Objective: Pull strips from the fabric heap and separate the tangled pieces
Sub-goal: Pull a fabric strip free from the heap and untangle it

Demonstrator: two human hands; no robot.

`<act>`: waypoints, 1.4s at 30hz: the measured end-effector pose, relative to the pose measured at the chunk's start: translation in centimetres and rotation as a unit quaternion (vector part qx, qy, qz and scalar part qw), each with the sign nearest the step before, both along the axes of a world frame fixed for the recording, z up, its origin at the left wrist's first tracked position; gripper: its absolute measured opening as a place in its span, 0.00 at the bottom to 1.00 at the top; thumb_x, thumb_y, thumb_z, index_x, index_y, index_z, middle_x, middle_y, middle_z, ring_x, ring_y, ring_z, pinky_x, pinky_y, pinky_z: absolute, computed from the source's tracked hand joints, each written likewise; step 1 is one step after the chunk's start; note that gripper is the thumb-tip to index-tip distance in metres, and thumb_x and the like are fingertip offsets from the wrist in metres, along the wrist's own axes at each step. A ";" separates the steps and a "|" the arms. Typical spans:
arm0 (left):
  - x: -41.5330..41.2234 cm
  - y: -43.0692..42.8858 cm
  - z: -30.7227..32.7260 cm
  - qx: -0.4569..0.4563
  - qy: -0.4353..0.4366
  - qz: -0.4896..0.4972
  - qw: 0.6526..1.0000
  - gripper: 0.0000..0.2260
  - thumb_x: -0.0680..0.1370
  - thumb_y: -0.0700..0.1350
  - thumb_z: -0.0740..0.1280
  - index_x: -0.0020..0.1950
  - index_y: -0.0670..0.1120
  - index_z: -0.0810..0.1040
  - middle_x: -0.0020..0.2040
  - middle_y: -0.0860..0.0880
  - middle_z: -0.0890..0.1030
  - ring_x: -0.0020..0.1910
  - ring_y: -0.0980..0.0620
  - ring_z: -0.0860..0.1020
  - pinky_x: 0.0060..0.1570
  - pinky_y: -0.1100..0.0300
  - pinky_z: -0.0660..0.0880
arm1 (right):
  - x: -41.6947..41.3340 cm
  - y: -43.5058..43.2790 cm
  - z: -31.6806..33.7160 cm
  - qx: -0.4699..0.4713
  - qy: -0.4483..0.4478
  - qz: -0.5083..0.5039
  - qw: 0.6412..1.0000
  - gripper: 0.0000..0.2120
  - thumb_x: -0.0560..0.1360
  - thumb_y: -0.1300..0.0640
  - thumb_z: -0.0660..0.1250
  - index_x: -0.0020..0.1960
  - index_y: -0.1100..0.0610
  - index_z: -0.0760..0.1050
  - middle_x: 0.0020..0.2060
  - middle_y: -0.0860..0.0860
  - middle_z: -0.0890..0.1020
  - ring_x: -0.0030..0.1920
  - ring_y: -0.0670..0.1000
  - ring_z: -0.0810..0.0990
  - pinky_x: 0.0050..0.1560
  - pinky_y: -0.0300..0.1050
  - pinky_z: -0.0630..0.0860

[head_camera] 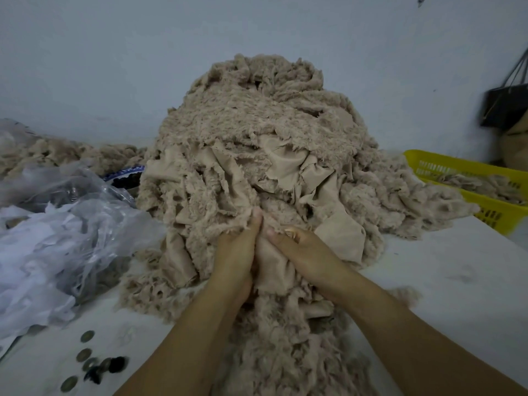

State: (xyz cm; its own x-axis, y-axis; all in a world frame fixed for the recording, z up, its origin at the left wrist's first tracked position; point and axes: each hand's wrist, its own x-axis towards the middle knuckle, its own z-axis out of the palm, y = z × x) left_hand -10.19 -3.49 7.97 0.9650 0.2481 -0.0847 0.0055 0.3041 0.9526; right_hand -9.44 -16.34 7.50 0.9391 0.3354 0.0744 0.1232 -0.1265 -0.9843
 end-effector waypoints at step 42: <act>-1.1 2.1 1.6 -0.243 -0.004 -0.194 0.950 0.14 0.76 0.51 0.68 0.46 0.42 0.88 0.46 0.43 0.87 0.46 0.46 0.86 0.46 0.53 0.83 | 3.0 -3.5 0.2 0.273 0.070 -0.229 0.932 0.04 0.81 0.53 0.65 0.55 0.50 0.73 0.40 0.53 0.78 0.28 0.47 0.76 0.28 0.42 0.74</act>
State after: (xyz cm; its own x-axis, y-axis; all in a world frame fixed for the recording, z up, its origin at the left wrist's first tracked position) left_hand -11.33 -1.34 9.54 0.9771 -0.1929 -0.0903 0.2000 0.6852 0.7004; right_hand -6.43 -19.84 7.73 0.9876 -0.1560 -0.0170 0.0456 0.3892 -0.9200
